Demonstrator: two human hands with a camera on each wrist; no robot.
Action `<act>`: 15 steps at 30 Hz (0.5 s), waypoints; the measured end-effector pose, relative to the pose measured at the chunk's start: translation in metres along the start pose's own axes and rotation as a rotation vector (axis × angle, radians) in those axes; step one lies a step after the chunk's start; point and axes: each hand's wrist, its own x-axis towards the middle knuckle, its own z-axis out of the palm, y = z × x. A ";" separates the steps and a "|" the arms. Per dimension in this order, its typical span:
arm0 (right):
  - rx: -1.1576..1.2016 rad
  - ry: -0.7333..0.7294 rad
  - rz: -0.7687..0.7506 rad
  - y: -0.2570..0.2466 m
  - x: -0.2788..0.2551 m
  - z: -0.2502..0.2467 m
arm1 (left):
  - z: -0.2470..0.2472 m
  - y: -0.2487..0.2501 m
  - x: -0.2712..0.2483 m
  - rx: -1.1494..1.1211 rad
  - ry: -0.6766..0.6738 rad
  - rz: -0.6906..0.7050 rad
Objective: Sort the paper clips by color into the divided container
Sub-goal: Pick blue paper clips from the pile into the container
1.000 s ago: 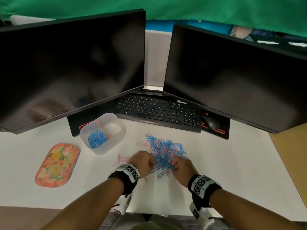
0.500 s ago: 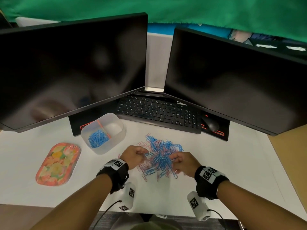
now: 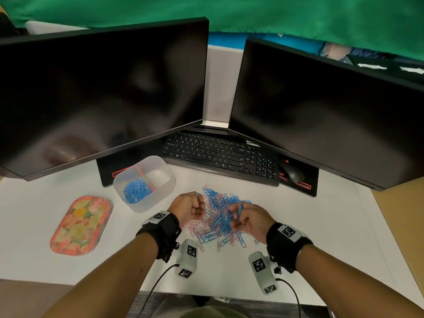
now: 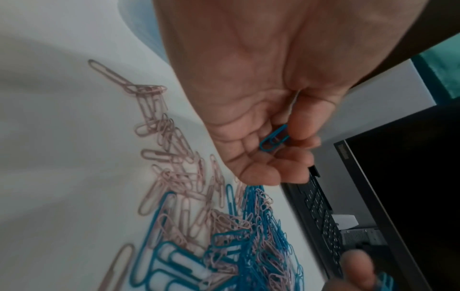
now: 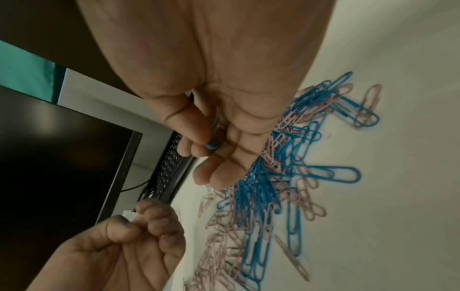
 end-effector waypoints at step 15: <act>-0.935 0.186 -0.041 0.024 -0.009 -0.016 | 0.000 -0.030 0.002 0.821 -0.062 0.106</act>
